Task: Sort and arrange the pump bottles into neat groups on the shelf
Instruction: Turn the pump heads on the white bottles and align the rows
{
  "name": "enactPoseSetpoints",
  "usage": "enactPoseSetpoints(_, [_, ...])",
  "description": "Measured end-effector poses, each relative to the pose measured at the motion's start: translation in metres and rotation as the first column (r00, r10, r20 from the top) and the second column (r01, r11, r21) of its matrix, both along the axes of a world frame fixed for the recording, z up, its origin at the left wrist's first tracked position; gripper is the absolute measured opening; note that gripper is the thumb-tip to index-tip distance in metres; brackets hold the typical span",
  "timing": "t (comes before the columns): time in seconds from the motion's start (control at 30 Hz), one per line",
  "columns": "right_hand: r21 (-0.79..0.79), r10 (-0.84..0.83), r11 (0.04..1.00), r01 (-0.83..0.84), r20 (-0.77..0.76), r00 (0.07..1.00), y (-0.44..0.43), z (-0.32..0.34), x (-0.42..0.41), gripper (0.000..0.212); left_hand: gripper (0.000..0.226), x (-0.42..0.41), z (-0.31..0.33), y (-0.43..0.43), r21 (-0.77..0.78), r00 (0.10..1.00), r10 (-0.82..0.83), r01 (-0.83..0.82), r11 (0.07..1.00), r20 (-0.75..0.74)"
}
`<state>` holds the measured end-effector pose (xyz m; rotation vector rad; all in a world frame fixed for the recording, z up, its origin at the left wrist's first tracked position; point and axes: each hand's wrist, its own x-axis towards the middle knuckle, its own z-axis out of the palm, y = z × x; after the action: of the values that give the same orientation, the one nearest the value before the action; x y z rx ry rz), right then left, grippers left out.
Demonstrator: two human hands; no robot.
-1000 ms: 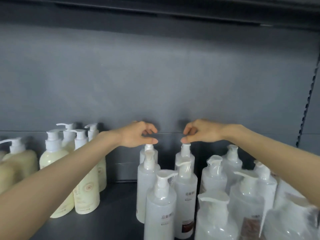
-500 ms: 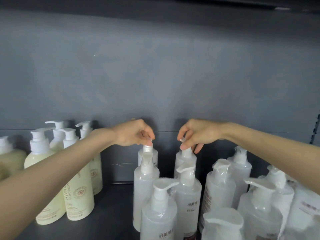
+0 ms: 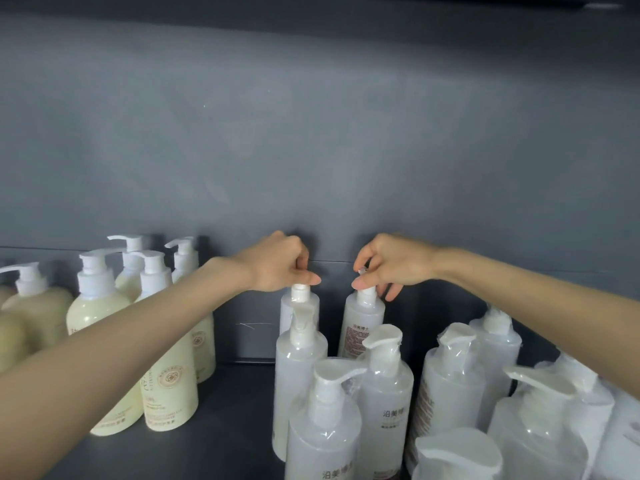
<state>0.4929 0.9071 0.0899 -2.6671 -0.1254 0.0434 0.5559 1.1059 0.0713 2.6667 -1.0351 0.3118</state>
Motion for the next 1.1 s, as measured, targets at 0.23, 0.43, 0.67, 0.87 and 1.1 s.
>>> enactPoseSetpoints(0.23, [-0.006, -0.017, 1.0, 0.016, -0.039, 0.999, -0.01, -0.002, 0.003, 0.051, 0.035, -0.003, 0.017, 0.013, -0.031, 0.924, -0.155, 0.154, 0.988, -0.349])
enactPoseSetpoints(0.43, [-0.141, 0.042, 0.989, -0.038, 0.031, 0.999, -0.016, 0.003, -0.002, 0.04, 0.036, 0.005, 0.023, 0.013, -0.096, 0.89, -0.177, 0.151, 0.984, -0.421])
enactPoseSetpoints(0.67, [-0.165, 0.081, 0.985, -0.055, 0.153, 0.985, -0.014, -0.001, 0.0, 0.017, 0.032, 0.006, 0.024, 0.006, -0.084, 0.883, -0.164, 0.141, 0.986, -0.44])
enactPoseSetpoints(0.87, [-0.225, 0.084, 0.974, -0.037, 0.204, 0.975, -0.013, 0.0, -0.003, 0.018, 0.045, 0.009, 0.031, 0.018, 0.05, 0.864, -0.159, 0.207, 0.977, -0.478])
enactPoseSetpoints(1.1, [-0.244, 0.083, 0.969, -0.031, 0.204, 0.975, -0.009, 0.001, -0.004, 0.019, 0.033, 0.008, 0.023, 0.007, -0.054, 0.887, -0.172, 0.165, 0.985, -0.429])
